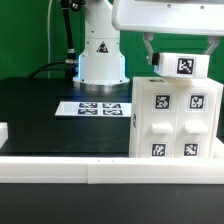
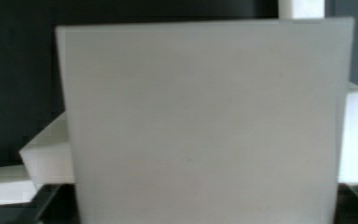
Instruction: Assemble cabinet
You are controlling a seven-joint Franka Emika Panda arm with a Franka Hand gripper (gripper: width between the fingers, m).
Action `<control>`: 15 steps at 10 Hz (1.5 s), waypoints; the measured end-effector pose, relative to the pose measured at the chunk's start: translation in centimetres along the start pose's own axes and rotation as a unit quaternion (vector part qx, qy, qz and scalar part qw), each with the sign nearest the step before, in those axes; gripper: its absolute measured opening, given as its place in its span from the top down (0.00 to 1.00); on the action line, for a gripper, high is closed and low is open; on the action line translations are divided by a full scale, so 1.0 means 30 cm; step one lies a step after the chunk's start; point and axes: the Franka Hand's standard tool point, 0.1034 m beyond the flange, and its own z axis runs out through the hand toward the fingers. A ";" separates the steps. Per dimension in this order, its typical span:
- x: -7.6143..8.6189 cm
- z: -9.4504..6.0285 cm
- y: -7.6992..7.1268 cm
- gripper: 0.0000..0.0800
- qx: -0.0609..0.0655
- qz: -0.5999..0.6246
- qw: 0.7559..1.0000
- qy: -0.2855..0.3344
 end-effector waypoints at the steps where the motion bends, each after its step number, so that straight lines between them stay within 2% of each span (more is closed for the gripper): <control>1: 0.000 0.000 0.000 0.29 0.000 0.000 1.000 0.000; 4: 0.000 0.000 -0.002 0.29 0.001 0.024 1.000 0.000; 8: -0.001 0.000 -0.006 0.29 0.003 0.151 0.989 -0.001; 9: 0.000 0.000 -0.007 0.29 0.005 0.192 0.981 0.000; 10: 0.003 0.001 -0.010 0.29 0.011 0.240 0.971 0.002; 15: 0.003 0.001 -0.039 0.29 0.015 0.410 0.912 0.004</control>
Offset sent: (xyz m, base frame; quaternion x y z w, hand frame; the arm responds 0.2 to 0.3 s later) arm 0.0000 0.0000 0.0000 0.0000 0.0000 0.0000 1.0000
